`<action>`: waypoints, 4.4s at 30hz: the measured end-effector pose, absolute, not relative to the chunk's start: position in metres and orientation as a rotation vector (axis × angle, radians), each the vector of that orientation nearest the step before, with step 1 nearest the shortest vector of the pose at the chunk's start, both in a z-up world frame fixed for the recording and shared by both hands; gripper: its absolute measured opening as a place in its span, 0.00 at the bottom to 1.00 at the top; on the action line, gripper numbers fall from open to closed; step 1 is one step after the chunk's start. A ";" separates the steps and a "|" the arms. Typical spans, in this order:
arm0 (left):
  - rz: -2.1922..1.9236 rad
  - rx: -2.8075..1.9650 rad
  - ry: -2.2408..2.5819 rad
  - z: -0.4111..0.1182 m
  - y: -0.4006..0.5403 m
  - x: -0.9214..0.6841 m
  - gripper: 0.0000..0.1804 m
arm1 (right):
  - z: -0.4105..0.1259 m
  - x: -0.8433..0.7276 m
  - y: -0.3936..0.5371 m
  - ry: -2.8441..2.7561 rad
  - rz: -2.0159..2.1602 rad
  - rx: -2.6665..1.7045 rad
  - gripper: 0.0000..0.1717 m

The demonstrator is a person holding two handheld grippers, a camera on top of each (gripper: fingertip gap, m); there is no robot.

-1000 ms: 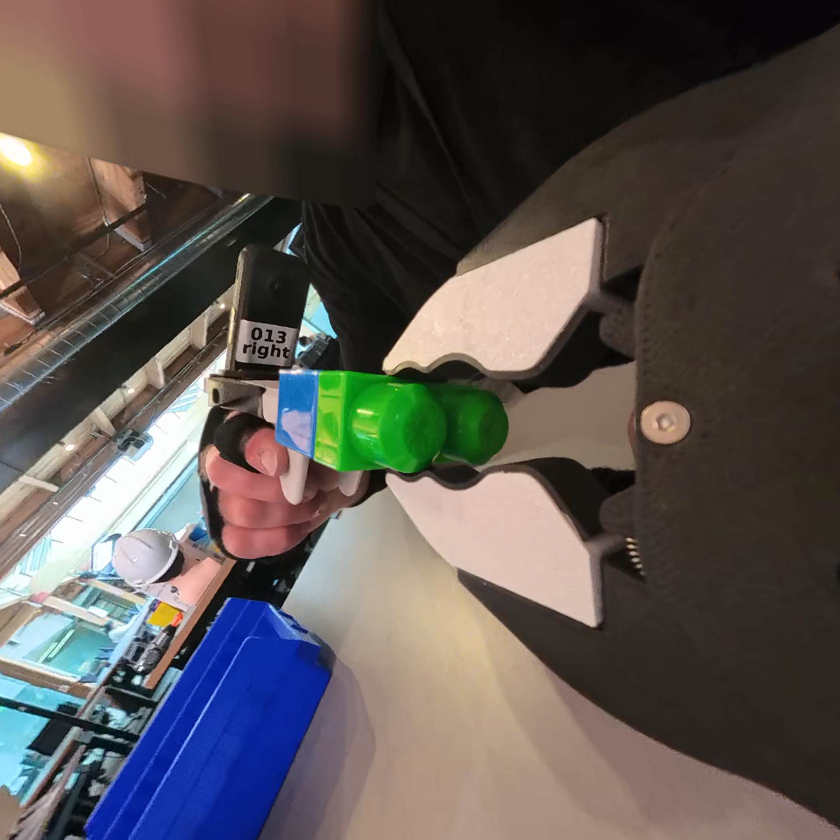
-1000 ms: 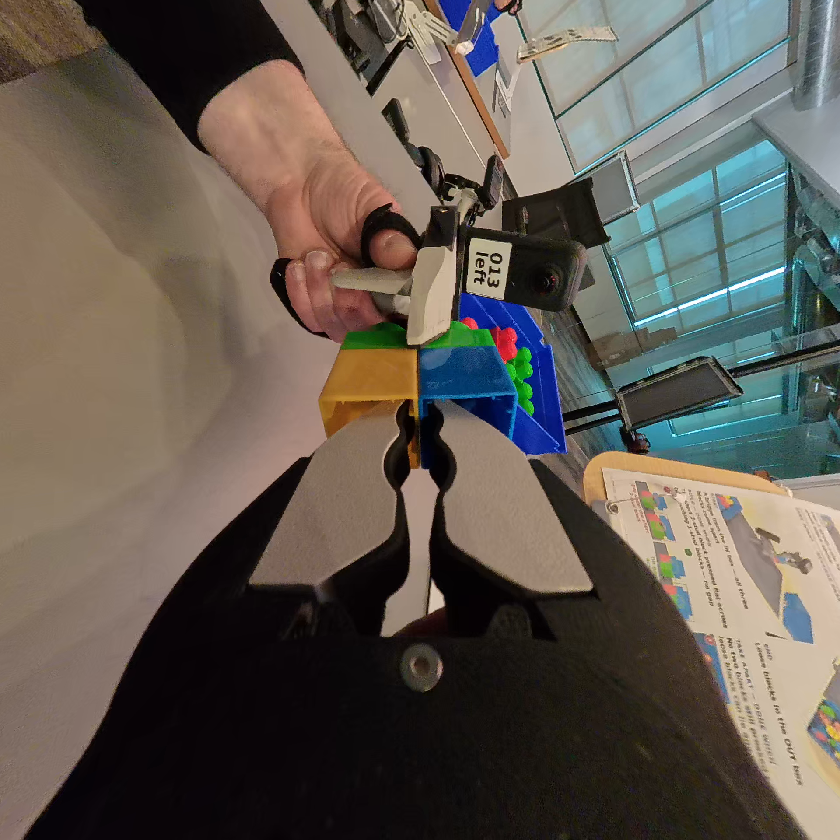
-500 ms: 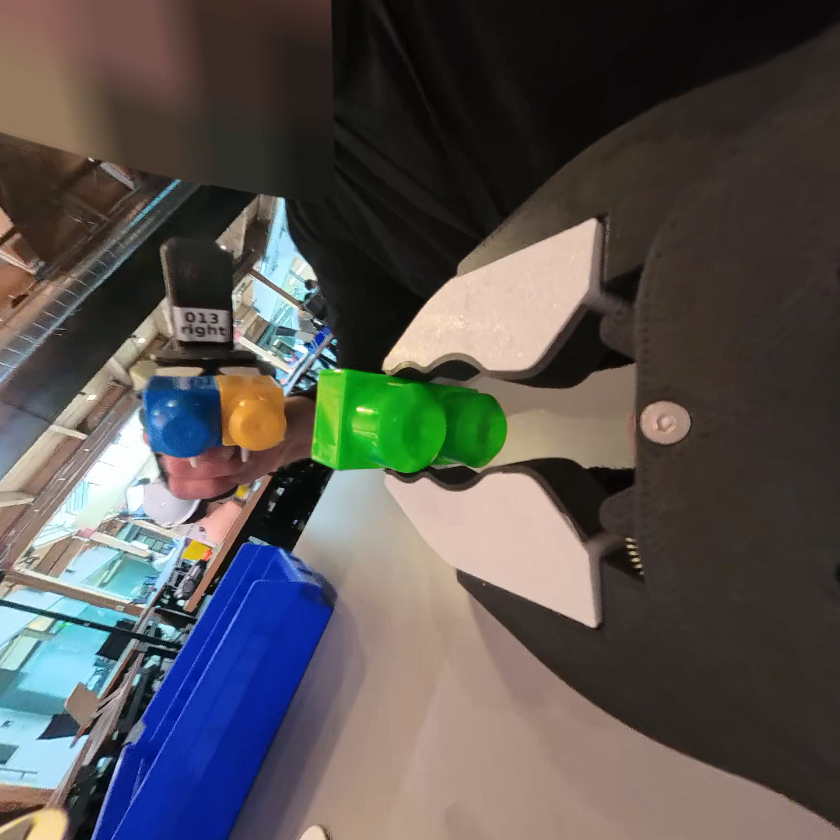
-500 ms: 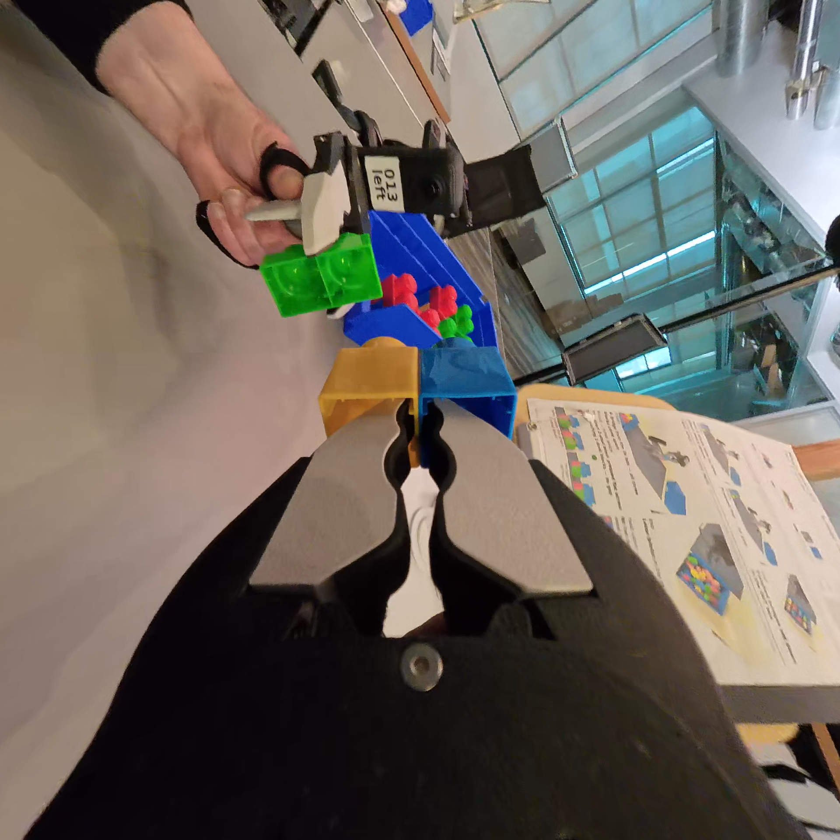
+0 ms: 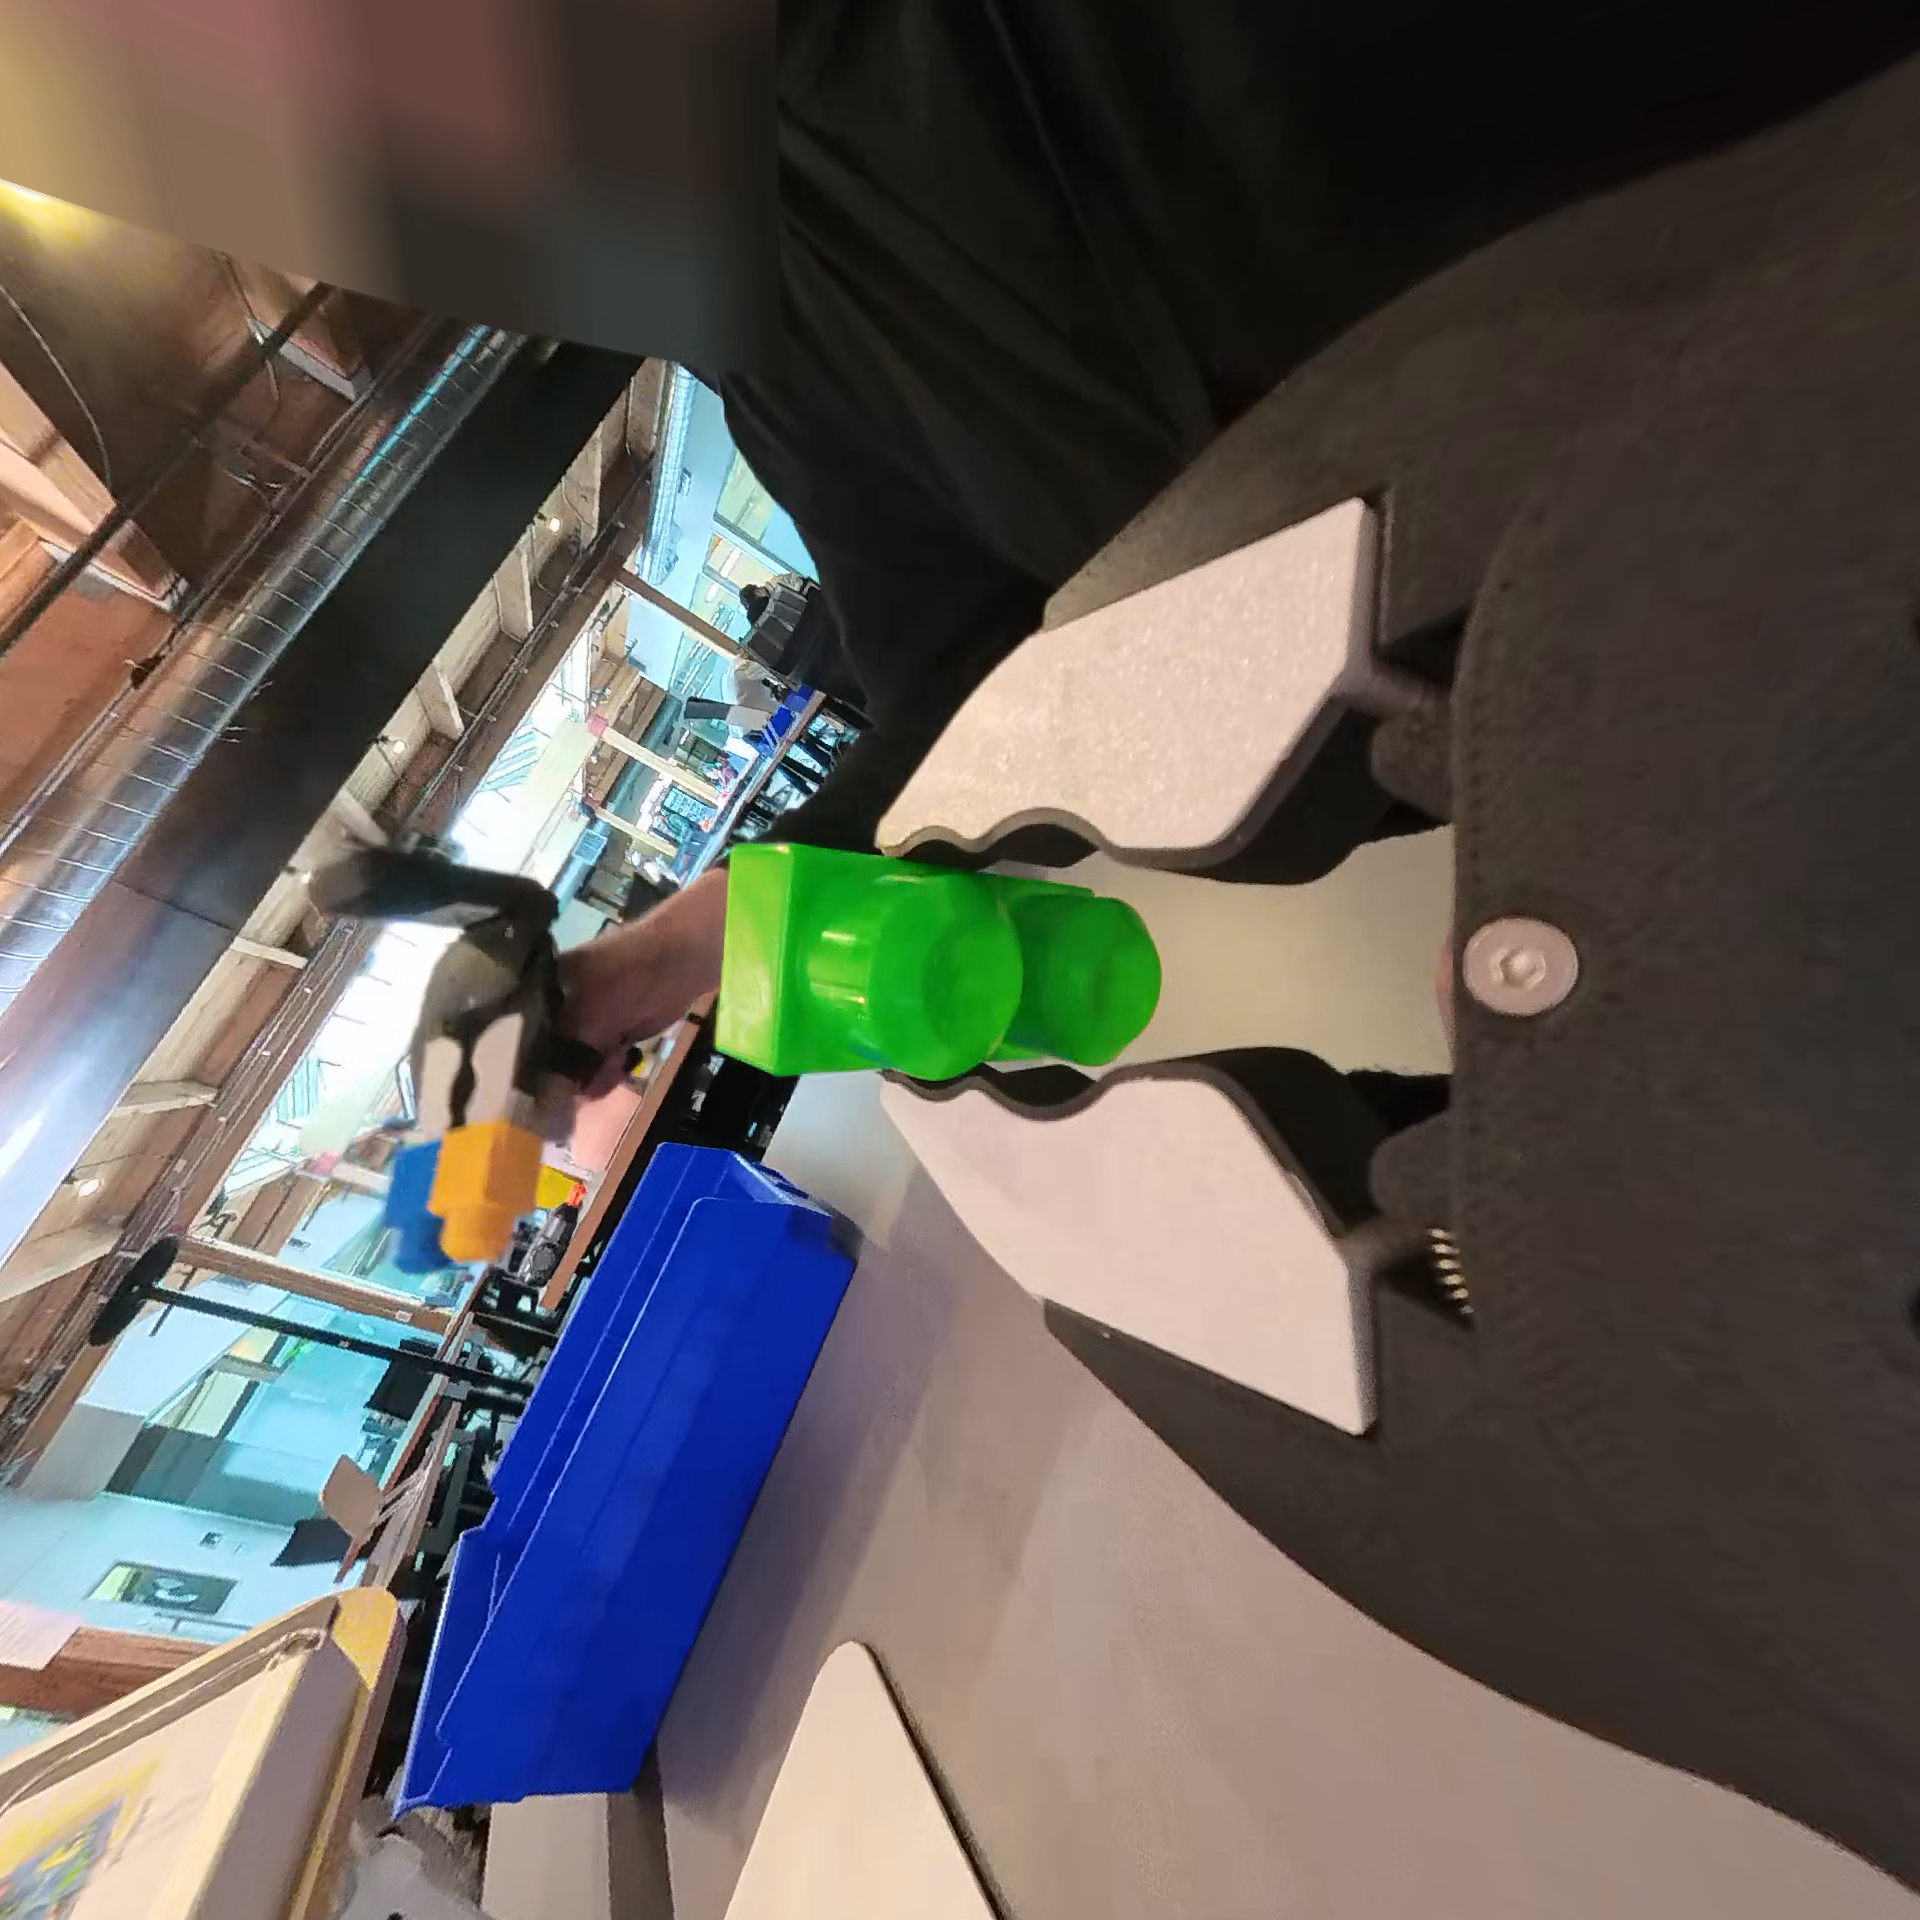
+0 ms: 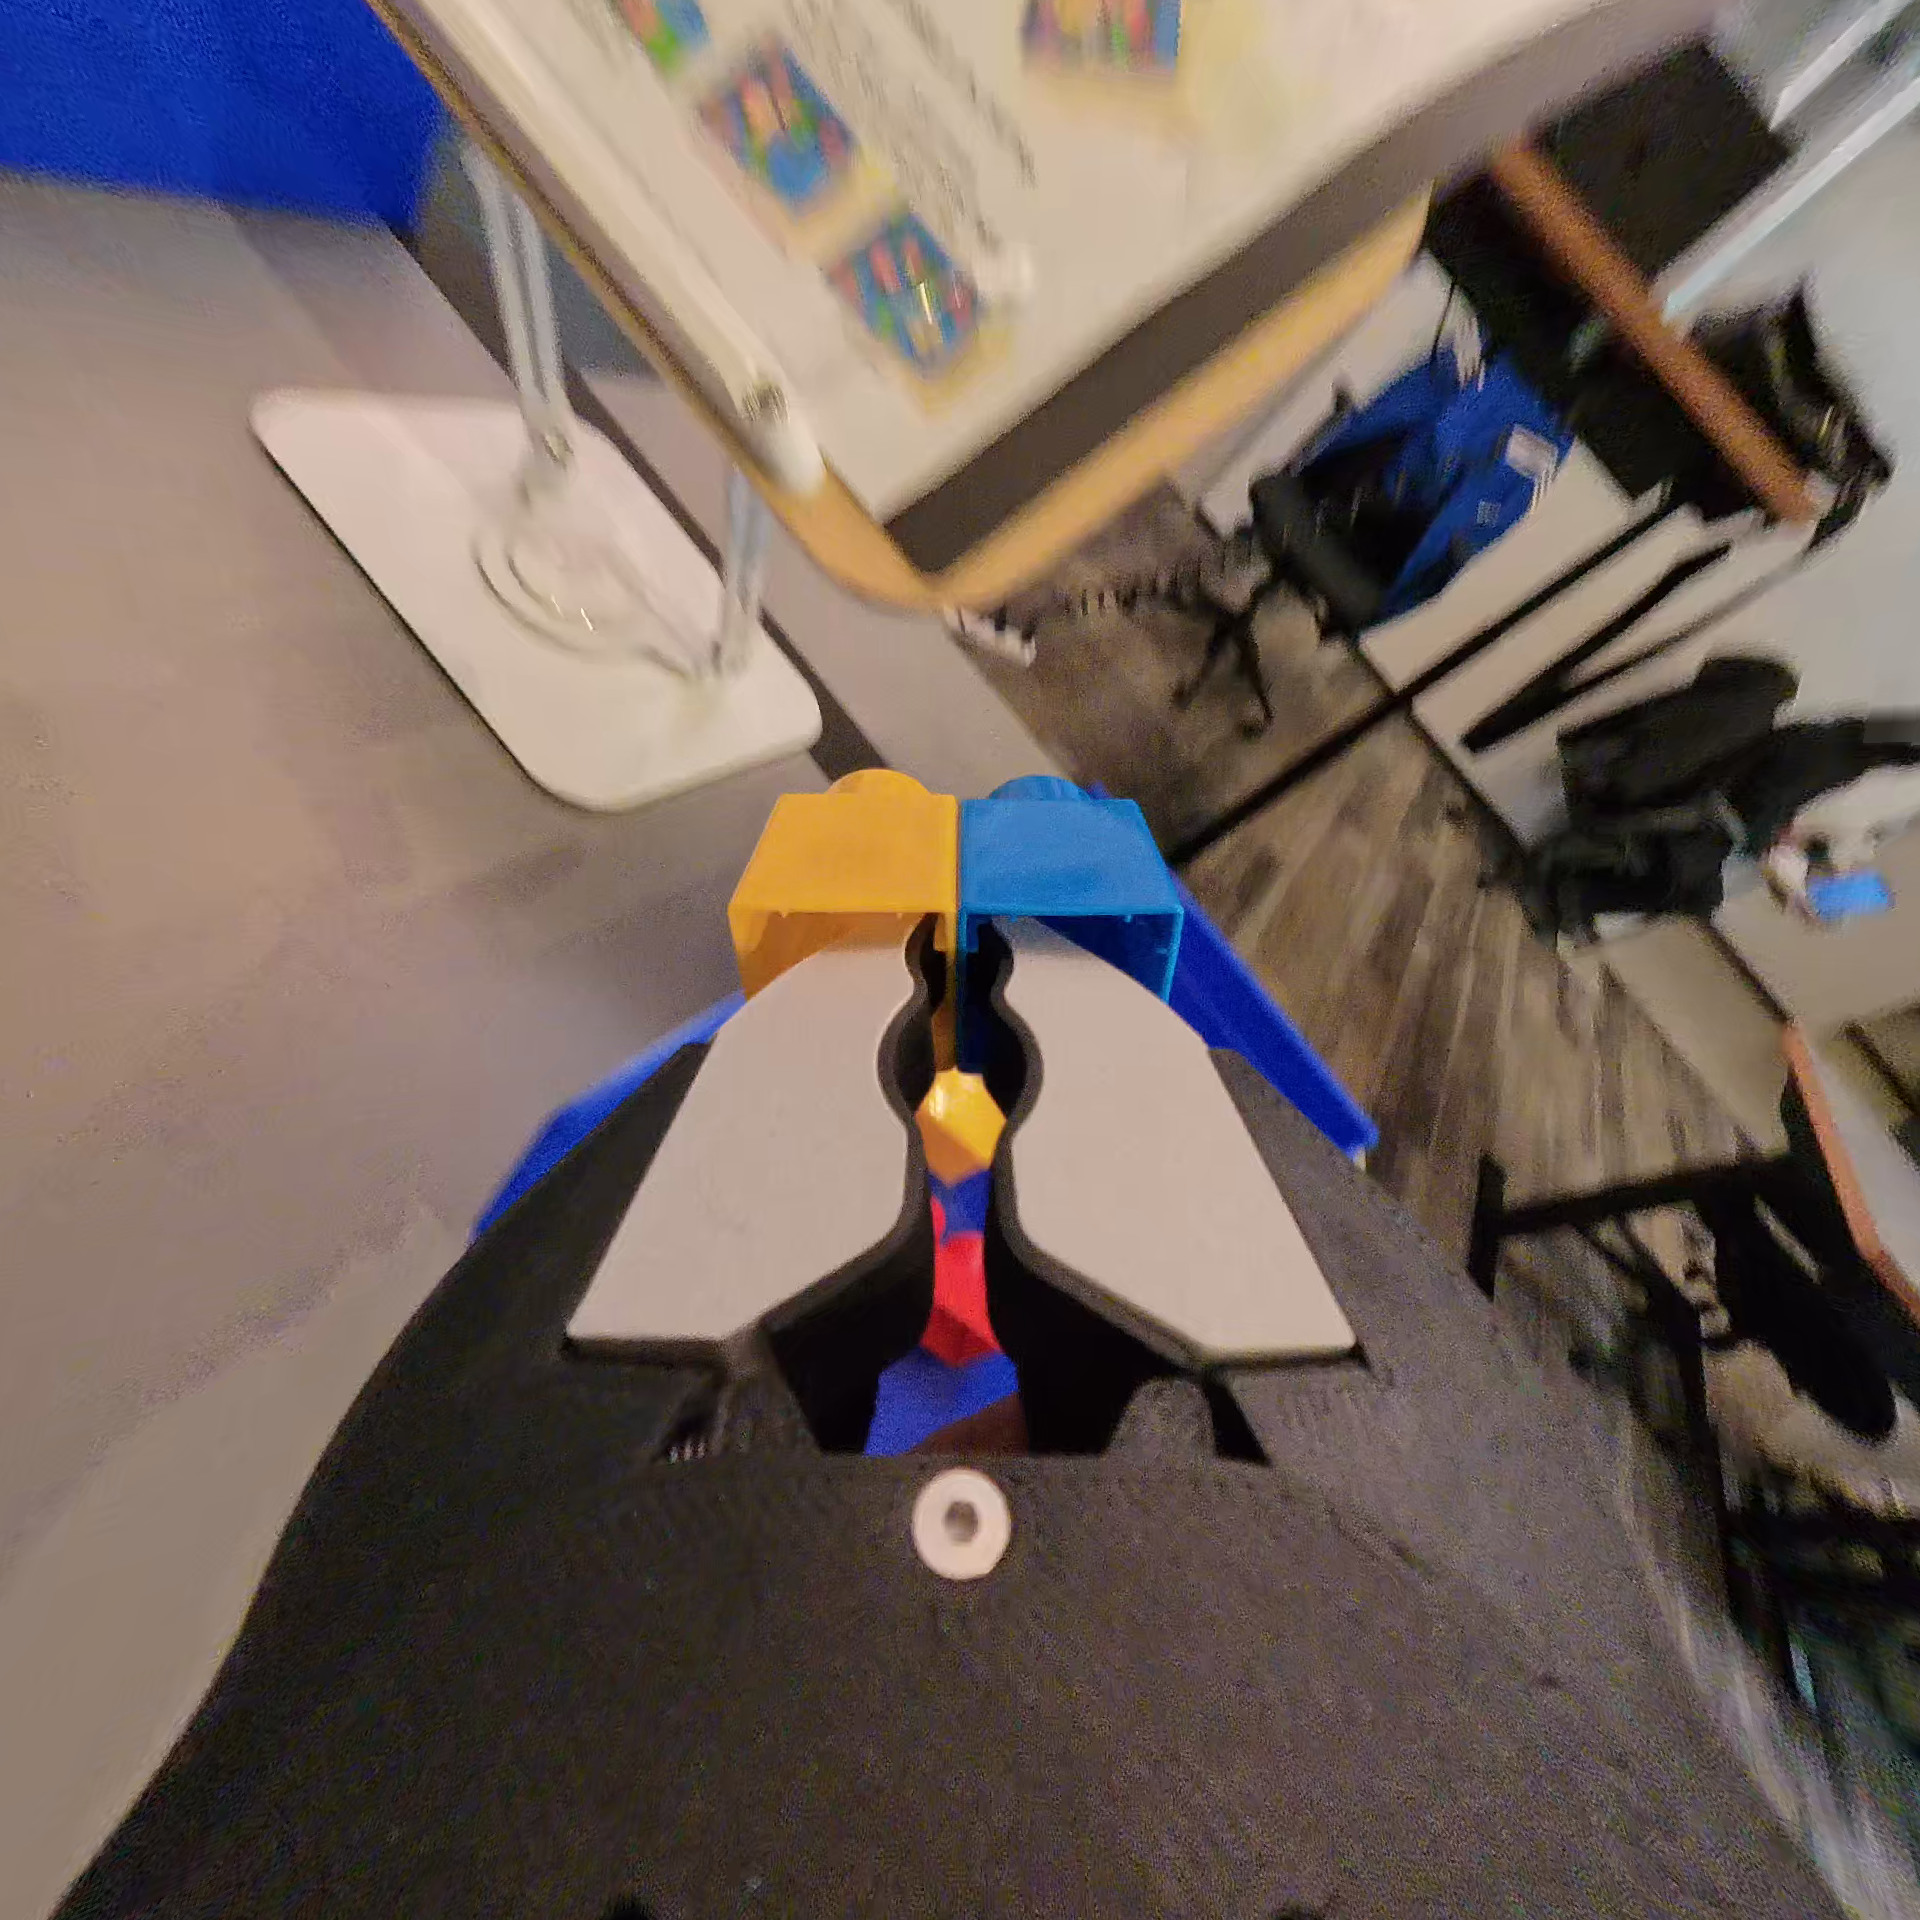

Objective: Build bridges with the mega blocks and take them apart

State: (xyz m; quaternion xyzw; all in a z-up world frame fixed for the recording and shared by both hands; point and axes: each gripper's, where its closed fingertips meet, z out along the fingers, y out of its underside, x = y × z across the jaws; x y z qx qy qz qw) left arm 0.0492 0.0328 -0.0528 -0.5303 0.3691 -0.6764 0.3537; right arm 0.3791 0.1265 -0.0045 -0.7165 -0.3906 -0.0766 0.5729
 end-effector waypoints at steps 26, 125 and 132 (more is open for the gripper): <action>-1.912 -1.319 0.870 -0.038 0.028 0.078 0.20 | -0.010 0.244 0.065 -1.313 0.065 -1.535 0.18; -0.107 -2.218 1.787 -0.151 0.183 -0.151 0.25 | 0.017 0.375 0.173 -0.894 -0.493 -1.890 0.07; -0.147 -2.183 1.746 -0.149 0.186 -0.146 0.19 | 0.018 0.360 0.170 -0.941 -0.486 -1.856 0.06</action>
